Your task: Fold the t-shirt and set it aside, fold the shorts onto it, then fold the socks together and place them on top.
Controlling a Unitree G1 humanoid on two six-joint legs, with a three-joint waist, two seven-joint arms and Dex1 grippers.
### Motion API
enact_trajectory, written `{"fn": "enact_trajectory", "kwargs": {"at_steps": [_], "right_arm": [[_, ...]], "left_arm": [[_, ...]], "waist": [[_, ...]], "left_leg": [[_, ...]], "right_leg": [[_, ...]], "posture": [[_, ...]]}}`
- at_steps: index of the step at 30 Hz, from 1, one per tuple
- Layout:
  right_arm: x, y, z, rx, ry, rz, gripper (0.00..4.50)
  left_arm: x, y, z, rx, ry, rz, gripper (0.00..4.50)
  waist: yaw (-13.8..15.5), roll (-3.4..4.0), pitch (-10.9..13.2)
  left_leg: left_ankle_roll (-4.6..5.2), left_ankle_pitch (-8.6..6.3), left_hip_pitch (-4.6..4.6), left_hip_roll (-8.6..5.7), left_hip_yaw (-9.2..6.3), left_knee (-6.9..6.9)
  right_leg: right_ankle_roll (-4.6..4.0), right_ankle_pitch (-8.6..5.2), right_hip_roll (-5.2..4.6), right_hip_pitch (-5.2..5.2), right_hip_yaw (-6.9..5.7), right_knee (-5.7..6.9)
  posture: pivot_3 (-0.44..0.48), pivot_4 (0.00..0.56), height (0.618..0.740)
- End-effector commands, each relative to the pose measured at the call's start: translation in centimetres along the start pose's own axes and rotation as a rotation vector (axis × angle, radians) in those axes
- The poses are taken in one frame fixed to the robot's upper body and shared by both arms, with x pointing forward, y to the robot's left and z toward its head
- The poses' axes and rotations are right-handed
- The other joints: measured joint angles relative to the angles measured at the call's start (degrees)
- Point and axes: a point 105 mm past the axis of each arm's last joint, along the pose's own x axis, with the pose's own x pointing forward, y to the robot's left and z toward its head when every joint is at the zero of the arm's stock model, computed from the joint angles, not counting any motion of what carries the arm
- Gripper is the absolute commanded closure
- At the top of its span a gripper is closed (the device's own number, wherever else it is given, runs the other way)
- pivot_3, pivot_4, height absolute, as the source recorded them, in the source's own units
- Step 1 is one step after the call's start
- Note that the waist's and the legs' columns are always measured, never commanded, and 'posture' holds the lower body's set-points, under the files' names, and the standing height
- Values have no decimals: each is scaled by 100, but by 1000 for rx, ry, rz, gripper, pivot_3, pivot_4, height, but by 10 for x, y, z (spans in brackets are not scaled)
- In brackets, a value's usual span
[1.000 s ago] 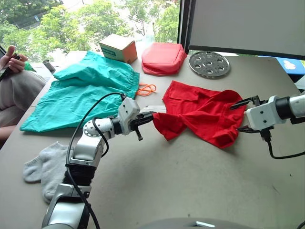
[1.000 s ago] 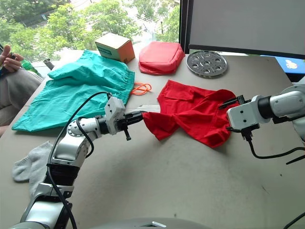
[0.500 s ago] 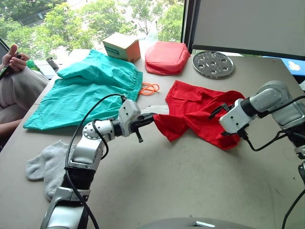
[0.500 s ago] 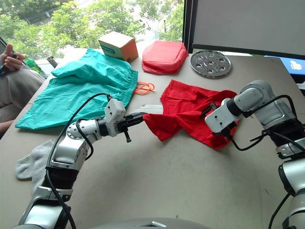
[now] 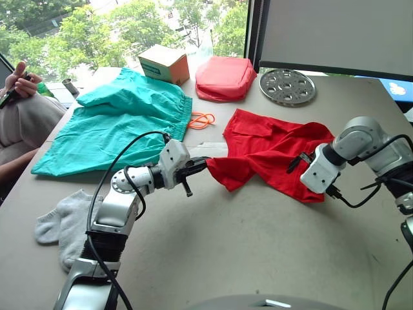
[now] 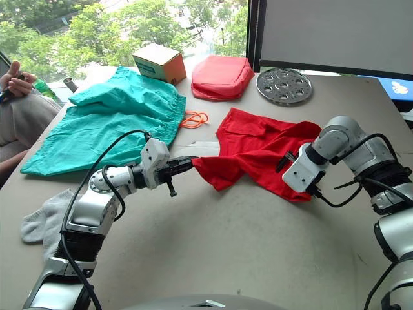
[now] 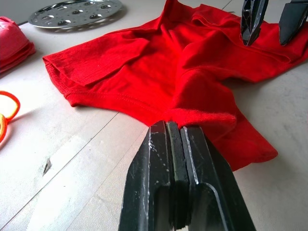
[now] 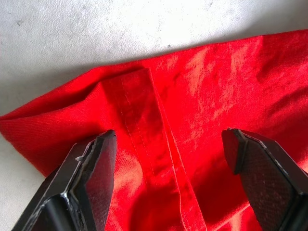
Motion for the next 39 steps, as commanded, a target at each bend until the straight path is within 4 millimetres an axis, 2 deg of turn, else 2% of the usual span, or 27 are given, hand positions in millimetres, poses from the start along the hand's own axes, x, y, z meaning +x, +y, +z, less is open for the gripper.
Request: {"fn": "enact_trajectory", "kwargs": {"at_steps": [1,7,12,16,21,25,29,35,37,39], "right_arm": [[-3,3,1,25,-4,-8,780],[10,18,0,65,3,55,780],[30,16,5,64,-17,75,780],[32,10,6,62,-21,62,1915],[22,13,3,68,-17,43,4460],[14,16,-1,110,-16,8,4460],[1,9,2,232,-83,-115,4460],[-32,1,19,646,-338,-364,4460],[-41,2,20,780,-400,-449,4460],[-54,3,10,972,-459,-617,4460]], "left_arm": [[-1,-1,10,47,-32,2,4500],[-1,-1,8,43,-30,2,4500],[0,0,8,42,-32,2,4500],[0,0,7,45,-29,4,4500],[-4,0,1,39,-16,14,4500],[-3,1,0,36,-17,17,4500],[-1,1,0,38,-22,18,4500],[-1,1,-2,34,-23,24,4500],[-1,1,-2,32,-23,26,4500],[-2,3,-1,16,-31,37,4500]], "waist": [[1,0,0],[3,-1,-1],[-4,-33,-22],[-29,-65,-41],[-118,-61,-37],[-120,-53,-33],[-98,-48,-26],[-15,-30,-11],[12,-30,-11],[33,-30,-11]], "left_leg": [[0,0,0,0,0,0],[0,0,3,0,0,1],[1,-1,23,0,5,2],[23,-17,57,8,9,2],[16,-13,75,10,27,1],[16,-13,74,10,27,-5],[16,-13,65,5,30,-7],[18,-15,58,3,30,-7],[19,-15,54,3,26,-7],[13,-19,51,-1,23,-7]], "right_leg": [[0,0,0,0,0,0],[0,0,-1,1,1,4],[-17,-11,-3,10,5,17],[-24,-15,-19,27,17,29],[-24,-16,-43,26,16,54],[-26,-17,-44,23,14,58],[-29,-18,-52,15,13,57],[-31,-16,-61,10,9,56],[-30,-17,-66,7,2,55],[-30,-17,-73,6,-5,53]], "posture": [[0,150,739],[0,150,739],[0,150,739],[0,150,739],[0,150,739],[0,150,739],[0,150,739],[0,150,739],[0,150,739],[0,150,739]]}}
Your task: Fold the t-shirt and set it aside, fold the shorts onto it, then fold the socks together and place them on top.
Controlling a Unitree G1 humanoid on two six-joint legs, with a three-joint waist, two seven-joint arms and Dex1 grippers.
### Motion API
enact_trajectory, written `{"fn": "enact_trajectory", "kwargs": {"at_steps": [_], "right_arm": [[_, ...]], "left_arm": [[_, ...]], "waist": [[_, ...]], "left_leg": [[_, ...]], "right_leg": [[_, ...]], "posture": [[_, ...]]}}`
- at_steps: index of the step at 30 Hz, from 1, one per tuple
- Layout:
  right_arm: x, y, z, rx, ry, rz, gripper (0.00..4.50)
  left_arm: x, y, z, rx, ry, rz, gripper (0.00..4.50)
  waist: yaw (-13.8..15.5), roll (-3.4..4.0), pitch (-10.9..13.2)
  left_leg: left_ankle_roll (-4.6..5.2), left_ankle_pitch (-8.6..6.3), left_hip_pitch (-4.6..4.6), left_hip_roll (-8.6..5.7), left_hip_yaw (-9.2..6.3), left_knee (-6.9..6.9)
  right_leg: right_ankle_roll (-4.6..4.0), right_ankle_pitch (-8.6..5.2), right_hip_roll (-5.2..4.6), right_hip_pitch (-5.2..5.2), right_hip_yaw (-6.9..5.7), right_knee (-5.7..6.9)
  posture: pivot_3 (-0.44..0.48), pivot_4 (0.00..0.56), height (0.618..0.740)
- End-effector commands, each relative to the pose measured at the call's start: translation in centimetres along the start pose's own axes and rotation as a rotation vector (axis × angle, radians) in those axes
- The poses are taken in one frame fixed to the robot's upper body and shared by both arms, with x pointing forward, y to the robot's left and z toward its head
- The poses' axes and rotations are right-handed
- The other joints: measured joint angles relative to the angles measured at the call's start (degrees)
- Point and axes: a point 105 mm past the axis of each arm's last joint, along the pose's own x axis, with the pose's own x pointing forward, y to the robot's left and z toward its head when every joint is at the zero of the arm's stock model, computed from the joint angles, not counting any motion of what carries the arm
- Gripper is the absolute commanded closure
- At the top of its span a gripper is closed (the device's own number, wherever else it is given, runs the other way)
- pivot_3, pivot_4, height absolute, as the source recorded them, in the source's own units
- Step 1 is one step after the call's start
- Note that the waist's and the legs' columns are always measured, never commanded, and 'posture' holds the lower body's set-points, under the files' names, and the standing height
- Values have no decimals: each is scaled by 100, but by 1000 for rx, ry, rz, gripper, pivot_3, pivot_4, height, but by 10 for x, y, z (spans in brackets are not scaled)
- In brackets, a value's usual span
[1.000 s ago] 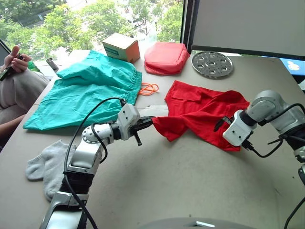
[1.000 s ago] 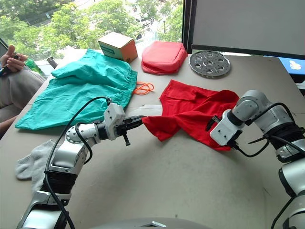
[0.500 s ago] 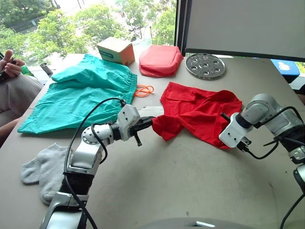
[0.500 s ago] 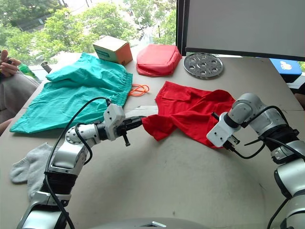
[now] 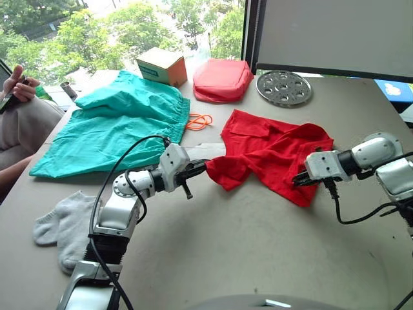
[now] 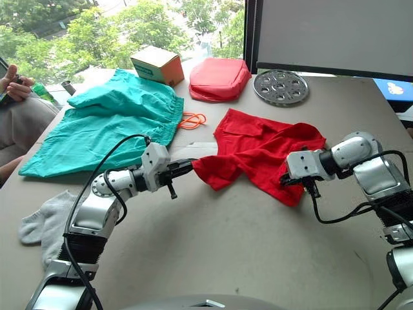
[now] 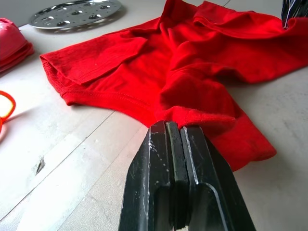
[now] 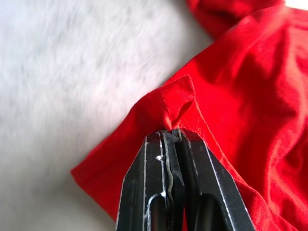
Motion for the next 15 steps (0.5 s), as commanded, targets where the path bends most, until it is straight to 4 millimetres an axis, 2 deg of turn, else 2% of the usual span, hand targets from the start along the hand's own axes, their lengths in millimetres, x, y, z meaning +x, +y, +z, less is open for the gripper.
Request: {"fn": "enact_trajectory", "kwargs": {"at_steps": [1,4,6,9,12,15], "right_arm": [[-30,-21,9,228,-146,-275,4460],[-68,-35,-10,485,-255,-609,4460],[-89,-27,-29,623,-295,-806,4460],[-100,-9,-45,762,-318,-979,4460],[-94,6,-52,929,-359,-1097,4460],[-59,18,-44,998,-318,-1042,4460]], "left_arm": [[-1,6,10,16,-35,20,4500],[-2,13,17,-38,-68,52,4500],[-4,19,23,-84,-93,76,4500],[-4,27,31,-152,-122,100,4500],[-5,36,38,-248,-132,112,4500],[-5,39,36,-327,-81,99,4500]], "waist": [[16,-1,0],[9,-3,-1],[52,-7,-3],[98,1,-2],[102,2,-2],[34,10,-3]], "left_leg": [[-17,-10,-4,-2,-3,0],[-14,-12,-22,-10,-5,3],[-14,-12,-29,-10,-14,3],[8,2,-55,-10,-38,3],[10,3,-62,-12,-37,0],[9,5,-56,-10,-37,7]], "right_leg": [[1,0,-4,-1,-4,-1],[3,0,-16,-9,-22,-7],[4,0,-14,-11,-34,-11],[16,7,-8,-17,-58,-13],[26,12,-5,-24,-56,-14],[29,12,1,-23,-52,-11]], "posture": [[0,150,739],[0,150,739],[0,150,739],[0,150,739],[0,150,739],[0,150,739]]}}
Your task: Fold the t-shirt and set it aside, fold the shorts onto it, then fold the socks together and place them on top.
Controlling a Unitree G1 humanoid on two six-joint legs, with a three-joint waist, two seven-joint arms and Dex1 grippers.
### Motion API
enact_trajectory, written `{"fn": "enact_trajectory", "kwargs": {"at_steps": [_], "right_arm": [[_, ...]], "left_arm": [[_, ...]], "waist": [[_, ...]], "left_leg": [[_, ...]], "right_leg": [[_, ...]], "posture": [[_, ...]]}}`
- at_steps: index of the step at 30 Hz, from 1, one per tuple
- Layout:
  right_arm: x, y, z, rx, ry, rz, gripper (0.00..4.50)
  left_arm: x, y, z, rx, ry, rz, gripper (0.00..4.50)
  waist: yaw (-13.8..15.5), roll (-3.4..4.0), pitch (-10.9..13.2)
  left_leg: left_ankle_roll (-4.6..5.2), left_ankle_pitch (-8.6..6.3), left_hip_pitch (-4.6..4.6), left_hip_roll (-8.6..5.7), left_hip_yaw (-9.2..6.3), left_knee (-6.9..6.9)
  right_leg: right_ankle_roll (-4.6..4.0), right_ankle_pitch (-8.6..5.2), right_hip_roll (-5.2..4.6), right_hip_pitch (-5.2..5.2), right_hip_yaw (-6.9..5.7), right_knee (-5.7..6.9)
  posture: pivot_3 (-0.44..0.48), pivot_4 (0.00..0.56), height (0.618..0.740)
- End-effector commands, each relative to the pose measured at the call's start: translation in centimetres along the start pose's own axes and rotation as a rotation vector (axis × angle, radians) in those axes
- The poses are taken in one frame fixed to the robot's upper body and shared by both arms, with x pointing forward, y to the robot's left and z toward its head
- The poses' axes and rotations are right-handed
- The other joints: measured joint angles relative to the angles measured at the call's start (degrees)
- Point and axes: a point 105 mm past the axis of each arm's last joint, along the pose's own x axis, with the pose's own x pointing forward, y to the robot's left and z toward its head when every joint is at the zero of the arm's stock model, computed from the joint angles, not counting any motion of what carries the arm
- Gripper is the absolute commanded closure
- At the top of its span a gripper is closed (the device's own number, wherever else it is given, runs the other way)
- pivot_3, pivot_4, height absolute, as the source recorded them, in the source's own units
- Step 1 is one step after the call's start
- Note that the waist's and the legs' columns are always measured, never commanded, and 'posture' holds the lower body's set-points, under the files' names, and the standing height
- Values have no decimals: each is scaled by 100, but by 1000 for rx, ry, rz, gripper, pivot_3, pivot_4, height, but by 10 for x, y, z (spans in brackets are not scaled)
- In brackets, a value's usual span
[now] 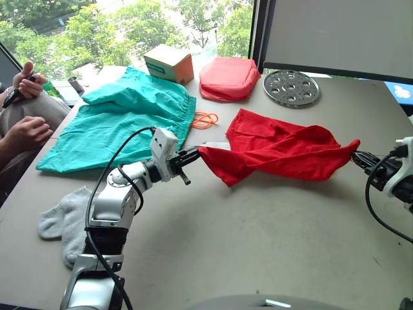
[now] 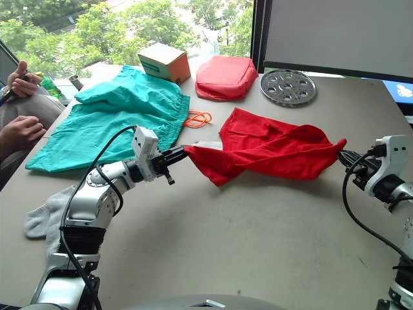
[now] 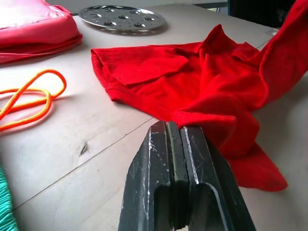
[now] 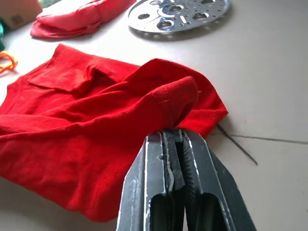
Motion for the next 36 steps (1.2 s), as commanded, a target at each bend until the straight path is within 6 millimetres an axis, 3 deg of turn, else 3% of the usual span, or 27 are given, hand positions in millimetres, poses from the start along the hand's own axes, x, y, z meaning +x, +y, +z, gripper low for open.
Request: {"fn": "enact_trajectory", "kwargs": {"at_steps": [1,5,9,12,14,15,17,22,29,32,35,36], "right_arm": [[4,34,-9,-12,55,34,4460],[18,54,-31,39,186,58,4460],[24,56,-31,6,236,53,4460],[8,51,-17,-441,254,140,3703],[-2,55,-10,-636,245,253,2639],[-5,55,-5,-707,238,293,2441],[-7,51,4,-829,241,353,2441],[2,53,14,-871,240,482,2441],[22,38,21,-940,351,544,2441],[28,34,29,-974,363,549,1674],[30,33,26,-1006,428,580,170],[30,32,25,-1004,448,590,35]], "left_arm": [[-3,1,12,-58,22,-5,4500],[-8,1,5,-97,101,0,4500],[-13,5,10,-128,92,25,4500],[-14,6,11,-122,96,32,4500],[-14,6,11,-114,102,31,4500],[-14,6,12,-112,102,31,4500],[-14,6,12,-104,103,31,4500],[-14,4,12,-86,108,26,4500],[-18,3,13,-58,117,27,4500],[-17,1,14,-48,117,20,4500],[-15,-2,15,-35,117,11,4500],[-15,-2,16,-33,116,8,4500]], "waist": [[-54,4,0],[-116,4,1],[-71,5,2],[-13,30,19],[-39,12,9],[-59,10,8],[-96,-2,15],[-70,-24,26],[-60,-21,35],[-61,-21,37],[-61,-21,37],[-60,-21,37]], "left_leg": [[0,0,1,-1,0,0],[1,1,3,-1,1,0],[0,0,-2,-2,-4,-5],[5,-3,-19,-12,-12,-5],[23,-13,-16,-57,-30,-14],[27,-16,-16,-57,-28,-13],[33,-19,-11,-60,-27,-13],[31,-18,-1,-47,-27,-4],[32,-19,-10,-56,-30,-5],[32,-18,-11,-58,-31,-7],[32,-18,-10,-58,-32,-7],[31,-18,-9,-58,-33,-7]], "right_leg": [[-1,0,-2,1,1,0],[-21,-13,2,1,5,0],[-22,-14,32,-1,7,-2],[-23,-14,27,-2,2,-15],[7,-34,13,3,28,-19],[8,-34,13,4,32,-20],[15,-37,14,11,37,-26],[15,-37,12,19,37,-25],[14,-37,-12,17,32,-26],[14,-36,-15,18,30,-26],[14,-36,-15,19,27,-27],[14,-36,-16,20,26,-26]], "posture": [[0,150,739],[0,150,739],[0,150,739],[0,150,739],[0,150,739],[0,150,739],[0,150,739],[0,150,739],[0,150,739],[0,150,739],[0,150,739],[0,150,739]]}}
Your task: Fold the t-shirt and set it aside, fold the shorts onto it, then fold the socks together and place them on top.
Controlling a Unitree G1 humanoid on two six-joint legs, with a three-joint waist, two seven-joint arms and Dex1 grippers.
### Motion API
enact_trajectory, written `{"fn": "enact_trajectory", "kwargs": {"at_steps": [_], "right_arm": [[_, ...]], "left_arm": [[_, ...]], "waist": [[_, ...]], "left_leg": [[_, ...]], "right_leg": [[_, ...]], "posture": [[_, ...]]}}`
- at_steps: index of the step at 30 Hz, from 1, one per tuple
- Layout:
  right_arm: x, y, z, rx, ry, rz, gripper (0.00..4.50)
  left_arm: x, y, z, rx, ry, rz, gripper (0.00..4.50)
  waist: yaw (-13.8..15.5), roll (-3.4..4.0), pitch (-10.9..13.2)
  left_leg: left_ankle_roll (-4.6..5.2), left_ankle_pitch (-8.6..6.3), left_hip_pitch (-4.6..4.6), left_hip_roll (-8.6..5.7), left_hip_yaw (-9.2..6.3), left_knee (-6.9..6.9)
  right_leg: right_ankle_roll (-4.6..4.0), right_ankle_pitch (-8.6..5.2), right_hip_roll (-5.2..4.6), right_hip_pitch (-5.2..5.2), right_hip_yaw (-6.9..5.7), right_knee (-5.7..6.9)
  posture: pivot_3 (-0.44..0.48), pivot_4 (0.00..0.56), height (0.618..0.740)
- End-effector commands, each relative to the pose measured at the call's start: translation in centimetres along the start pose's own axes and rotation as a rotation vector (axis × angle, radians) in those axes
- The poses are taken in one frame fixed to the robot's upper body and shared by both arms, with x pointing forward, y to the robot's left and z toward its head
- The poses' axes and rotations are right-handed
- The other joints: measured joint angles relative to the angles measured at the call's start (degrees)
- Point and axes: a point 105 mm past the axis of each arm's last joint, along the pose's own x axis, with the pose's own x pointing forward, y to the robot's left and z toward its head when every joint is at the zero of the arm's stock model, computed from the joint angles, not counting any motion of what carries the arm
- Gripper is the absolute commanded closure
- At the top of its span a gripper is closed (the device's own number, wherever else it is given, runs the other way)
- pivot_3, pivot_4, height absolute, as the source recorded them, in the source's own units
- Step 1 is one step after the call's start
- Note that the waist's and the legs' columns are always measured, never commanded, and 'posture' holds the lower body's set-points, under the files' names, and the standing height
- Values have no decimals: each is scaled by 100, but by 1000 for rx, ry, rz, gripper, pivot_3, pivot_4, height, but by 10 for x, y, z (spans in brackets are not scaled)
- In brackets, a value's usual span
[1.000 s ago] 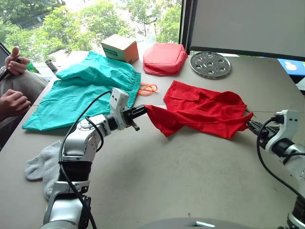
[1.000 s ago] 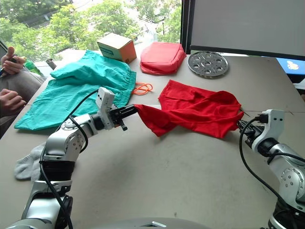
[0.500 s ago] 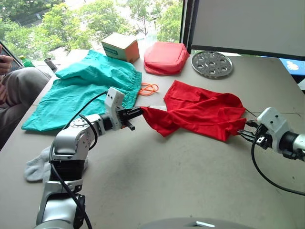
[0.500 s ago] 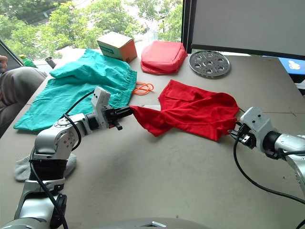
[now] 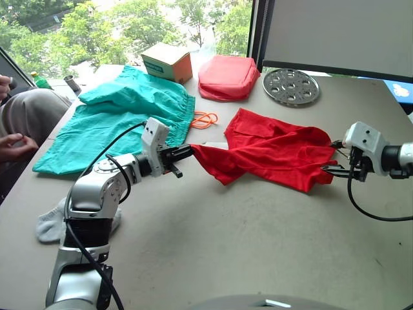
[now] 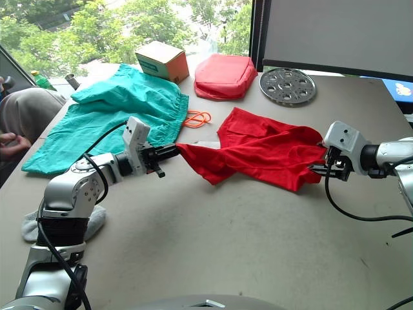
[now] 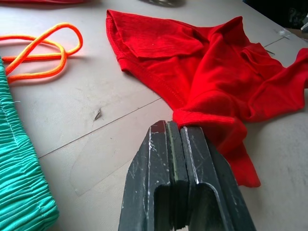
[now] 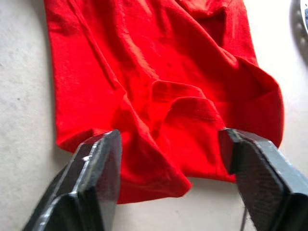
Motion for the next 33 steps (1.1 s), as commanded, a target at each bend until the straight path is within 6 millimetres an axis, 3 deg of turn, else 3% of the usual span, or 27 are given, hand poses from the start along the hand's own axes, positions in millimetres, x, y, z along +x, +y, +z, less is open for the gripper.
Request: {"fn": "enact_trajectory", "kwargs": {"at_steps": [1,12,17,21,28,33], "right_arm": [[-2,-1,-1,-25,48,57,35],[10,-8,-18,-7,135,181,35],[10,-7,-11,1,103,239,2288],[9,-3,-7,-9,85,271,4449],[-4,-2,-7,0,68,240,4449],[-50,7,-15,143,26,144,4449]], "left_arm": [[-1,-7,14,69,-31,-21,4500],[-2,-12,13,91,-27,-36,4500],[-5,-12,9,92,-21,-33,4500],[-6,-12,8,91,-19,-30,4500],[-7,-13,8,99,-37,-40,4500],[-32,-26,20,39,-99,-169,4500]], "waist": [[1,0,0],[-5,3,2],[-8,7,4],[-4,8,4],[1,8,4],[34,12,7]], "left_leg": [[0,0,0,0,-1,0],[-25,15,2,0,0,4],[-27,17,2,0,1,4],[-27,16,3,0,0,4],[-28,16,2,0,-1,4],[-29,16,-2,-1,-6,4]], "right_leg": [[0,0,-1,1,-2,0],[11,7,-2,3,-3,3],[22,14,-3,3,-4,4],[22,14,-4,3,-5,4],[21,14,-7,4,-7,4],[20,14,-15,5,-16,3]], "posture": [[0,150,739],[0,150,739],[0,150,739],[0,150,739],[0,150,739],[0,150,739]]}}
